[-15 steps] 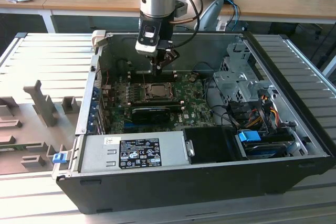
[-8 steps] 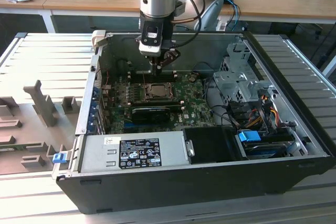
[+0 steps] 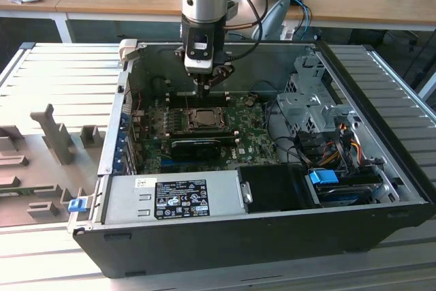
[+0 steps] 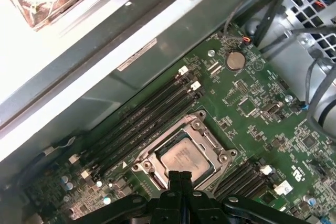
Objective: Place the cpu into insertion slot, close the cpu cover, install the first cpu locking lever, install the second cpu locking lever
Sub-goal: 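Install the first cpu locking lever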
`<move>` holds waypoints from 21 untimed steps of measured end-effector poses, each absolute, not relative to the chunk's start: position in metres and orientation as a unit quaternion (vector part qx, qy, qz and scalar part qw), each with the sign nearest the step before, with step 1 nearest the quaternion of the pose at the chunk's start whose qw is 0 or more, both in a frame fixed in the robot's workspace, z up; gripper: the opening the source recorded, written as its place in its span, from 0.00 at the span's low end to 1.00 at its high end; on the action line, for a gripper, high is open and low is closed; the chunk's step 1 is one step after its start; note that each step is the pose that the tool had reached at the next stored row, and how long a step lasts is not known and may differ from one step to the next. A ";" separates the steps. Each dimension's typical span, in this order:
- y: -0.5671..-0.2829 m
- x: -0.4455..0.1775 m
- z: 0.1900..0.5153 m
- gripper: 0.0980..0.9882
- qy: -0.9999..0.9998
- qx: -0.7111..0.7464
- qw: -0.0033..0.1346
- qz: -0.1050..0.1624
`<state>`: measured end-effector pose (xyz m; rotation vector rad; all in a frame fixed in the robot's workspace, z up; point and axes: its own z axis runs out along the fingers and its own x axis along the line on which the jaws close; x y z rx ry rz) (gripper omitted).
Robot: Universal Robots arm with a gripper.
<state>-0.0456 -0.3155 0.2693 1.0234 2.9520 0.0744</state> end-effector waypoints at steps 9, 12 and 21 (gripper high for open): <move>-0.315 -0.046 0.269 0.01 0.964 0.266 0.007 0.024; -0.315 -0.046 0.269 0.01 0.967 0.252 0.006 0.024; -0.315 -0.046 0.269 0.01 0.980 0.199 0.005 0.025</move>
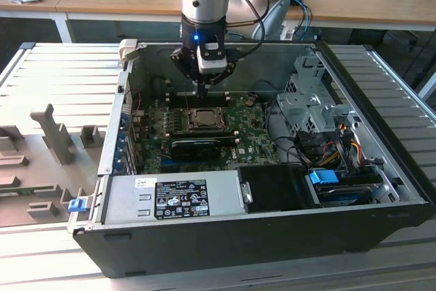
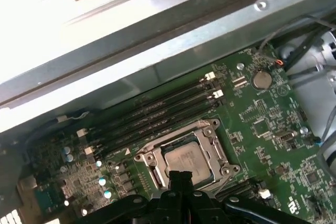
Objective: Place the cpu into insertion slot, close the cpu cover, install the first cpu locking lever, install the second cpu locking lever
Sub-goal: 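Install the first cpu locking lever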
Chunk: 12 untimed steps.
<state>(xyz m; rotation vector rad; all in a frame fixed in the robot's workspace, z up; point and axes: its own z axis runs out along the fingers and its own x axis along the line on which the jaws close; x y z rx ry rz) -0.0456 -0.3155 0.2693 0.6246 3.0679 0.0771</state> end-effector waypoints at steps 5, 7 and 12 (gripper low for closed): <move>-0.315 -0.046 0.269 0.01 0.987 0.157 0.004 0.025; -0.315 -0.046 0.269 0.01 0.990 0.137 0.003 0.025; -0.315 -0.046 0.269 0.01 0.997 0.066 0.002 0.025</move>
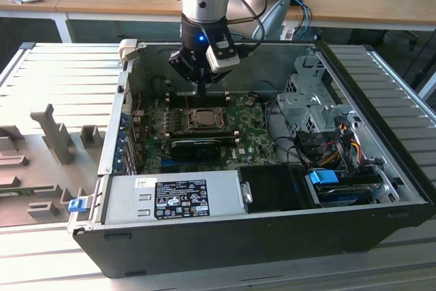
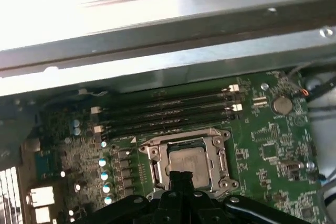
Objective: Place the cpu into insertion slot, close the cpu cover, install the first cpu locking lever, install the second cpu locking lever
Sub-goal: 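Install the first cpu locking lever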
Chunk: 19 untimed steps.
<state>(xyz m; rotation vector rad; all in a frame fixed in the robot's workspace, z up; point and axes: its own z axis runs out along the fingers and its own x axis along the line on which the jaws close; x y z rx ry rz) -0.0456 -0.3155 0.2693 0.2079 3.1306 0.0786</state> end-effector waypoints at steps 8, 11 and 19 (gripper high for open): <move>-0.315 -0.046 0.269 0.01 1.000 -0.004 0.000 0.025; -0.315 -0.046 0.269 0.01 0.999 -0.044 -0.001 0.025; -0.315 -0.068 0.268 0.01 0.998 -0.059 0.001 0.026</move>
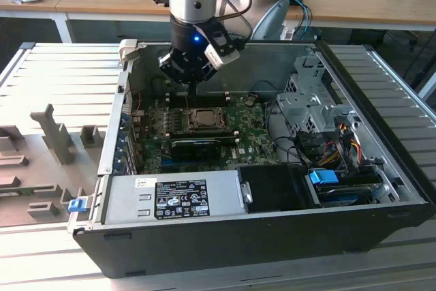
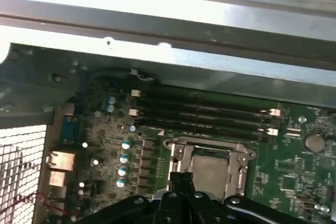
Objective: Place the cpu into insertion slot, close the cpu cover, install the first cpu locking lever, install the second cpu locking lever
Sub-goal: 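Install the first cpu locking lever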
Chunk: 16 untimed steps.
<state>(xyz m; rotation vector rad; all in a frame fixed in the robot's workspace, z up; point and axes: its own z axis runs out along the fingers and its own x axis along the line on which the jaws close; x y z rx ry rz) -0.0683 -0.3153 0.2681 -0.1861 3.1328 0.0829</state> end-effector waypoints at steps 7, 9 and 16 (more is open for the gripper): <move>-0.311 -0.086 0.265 0.01 0.998 -0.049 0.001 0.026; -0.306 -0.089 0.265 0.01 0.998 -0.049 0.001 0.027; -0.292 -0.090 0.263 0.01 0.998 -0.048 0.001 0.027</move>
